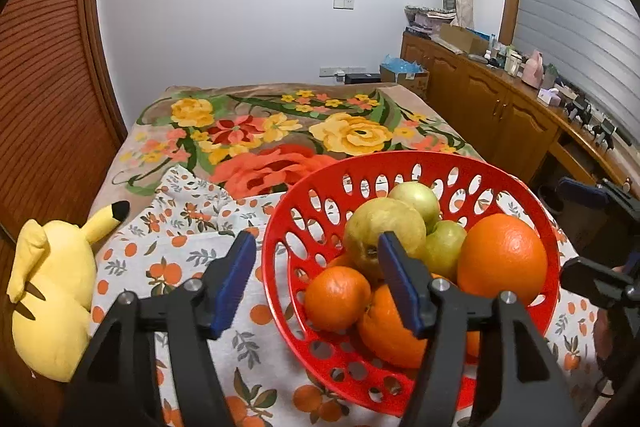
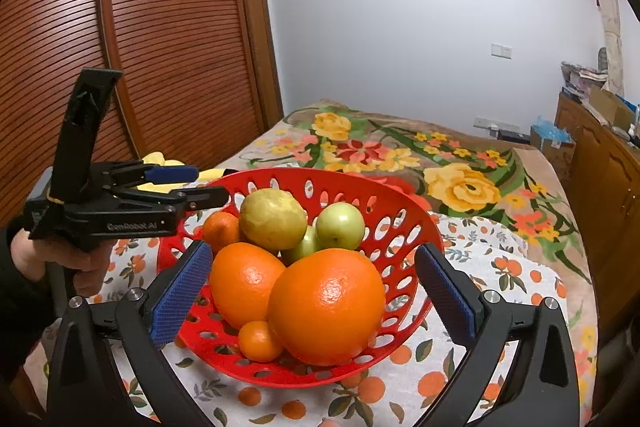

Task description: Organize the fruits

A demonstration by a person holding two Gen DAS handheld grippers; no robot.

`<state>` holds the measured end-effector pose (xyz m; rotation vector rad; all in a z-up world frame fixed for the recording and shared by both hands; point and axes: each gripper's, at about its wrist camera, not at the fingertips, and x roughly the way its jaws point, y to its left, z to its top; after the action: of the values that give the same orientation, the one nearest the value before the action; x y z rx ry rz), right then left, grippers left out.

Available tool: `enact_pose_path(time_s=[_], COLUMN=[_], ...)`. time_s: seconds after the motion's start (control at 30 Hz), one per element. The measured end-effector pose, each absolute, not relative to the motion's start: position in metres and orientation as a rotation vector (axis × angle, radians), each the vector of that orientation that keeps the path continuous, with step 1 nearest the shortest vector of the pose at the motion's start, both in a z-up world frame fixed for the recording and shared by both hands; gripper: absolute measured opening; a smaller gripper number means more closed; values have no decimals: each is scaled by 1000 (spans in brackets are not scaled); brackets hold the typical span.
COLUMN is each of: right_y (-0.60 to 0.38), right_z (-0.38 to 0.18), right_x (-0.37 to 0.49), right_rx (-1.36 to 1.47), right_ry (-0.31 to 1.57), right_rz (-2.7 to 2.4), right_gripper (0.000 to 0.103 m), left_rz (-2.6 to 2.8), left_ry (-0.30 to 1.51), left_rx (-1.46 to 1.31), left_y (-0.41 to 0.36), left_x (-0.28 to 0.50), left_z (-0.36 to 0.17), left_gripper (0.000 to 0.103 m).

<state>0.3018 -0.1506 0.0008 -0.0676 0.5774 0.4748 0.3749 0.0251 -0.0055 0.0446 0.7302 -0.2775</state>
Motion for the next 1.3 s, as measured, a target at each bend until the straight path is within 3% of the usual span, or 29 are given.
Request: enact_pose_path(time_s=[0.4,1.3], right_y=[-161,-179], right_z=[-5,-2], right_x=[296,265], right_rx=[-23,14], right_ry=[584,552], right_rz=[388,280], right_gripper=[103,103], left_rz=[-240,-190], left_ry=[711,657], left_rx=[33,14], left_y=[21,-5], left_x=[341,281], left_z=[-3,9], left_gripper=[76,83])
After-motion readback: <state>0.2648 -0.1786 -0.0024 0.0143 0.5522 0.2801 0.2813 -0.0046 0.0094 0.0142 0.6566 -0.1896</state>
